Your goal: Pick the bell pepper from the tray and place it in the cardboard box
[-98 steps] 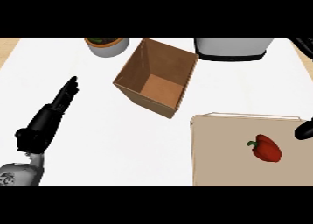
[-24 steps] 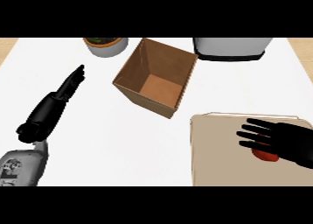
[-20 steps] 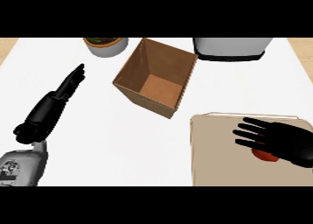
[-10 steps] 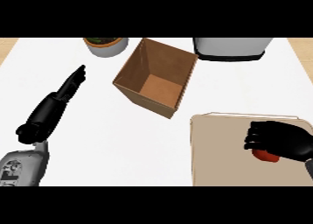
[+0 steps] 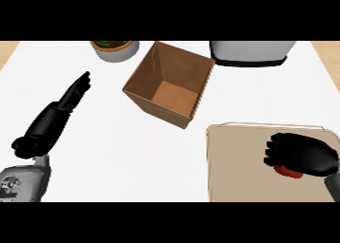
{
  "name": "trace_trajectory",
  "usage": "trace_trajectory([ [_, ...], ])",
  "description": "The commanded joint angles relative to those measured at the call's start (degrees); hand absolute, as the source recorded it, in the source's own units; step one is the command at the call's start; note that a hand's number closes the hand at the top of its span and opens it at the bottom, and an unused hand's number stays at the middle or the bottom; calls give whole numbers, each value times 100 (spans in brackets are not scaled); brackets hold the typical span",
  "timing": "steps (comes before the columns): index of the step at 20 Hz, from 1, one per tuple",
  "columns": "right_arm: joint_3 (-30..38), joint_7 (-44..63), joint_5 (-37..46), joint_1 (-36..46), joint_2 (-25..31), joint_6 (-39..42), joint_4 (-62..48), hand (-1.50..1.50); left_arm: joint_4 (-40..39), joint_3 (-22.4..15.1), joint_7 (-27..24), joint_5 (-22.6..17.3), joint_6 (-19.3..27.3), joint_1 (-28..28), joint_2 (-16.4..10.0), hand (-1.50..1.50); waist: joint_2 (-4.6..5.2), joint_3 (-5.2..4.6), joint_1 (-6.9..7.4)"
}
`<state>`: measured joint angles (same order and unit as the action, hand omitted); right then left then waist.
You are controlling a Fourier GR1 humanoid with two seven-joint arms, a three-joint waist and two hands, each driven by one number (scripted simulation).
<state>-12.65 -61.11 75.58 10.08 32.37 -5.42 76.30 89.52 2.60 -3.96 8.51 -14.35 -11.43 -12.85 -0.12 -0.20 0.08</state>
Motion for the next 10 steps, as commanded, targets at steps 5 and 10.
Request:
trace_trajectory([
  [5,-1123,2203,304,73,-2792,1263,396,150,-14,-135,30,36,-93,-155,21,0,32,0,207],
  [10,-1596,3460,96,299,-3184,1528,836,150,-73,-150,-42,58,-122,-180,-3,0,23,13,400],
])
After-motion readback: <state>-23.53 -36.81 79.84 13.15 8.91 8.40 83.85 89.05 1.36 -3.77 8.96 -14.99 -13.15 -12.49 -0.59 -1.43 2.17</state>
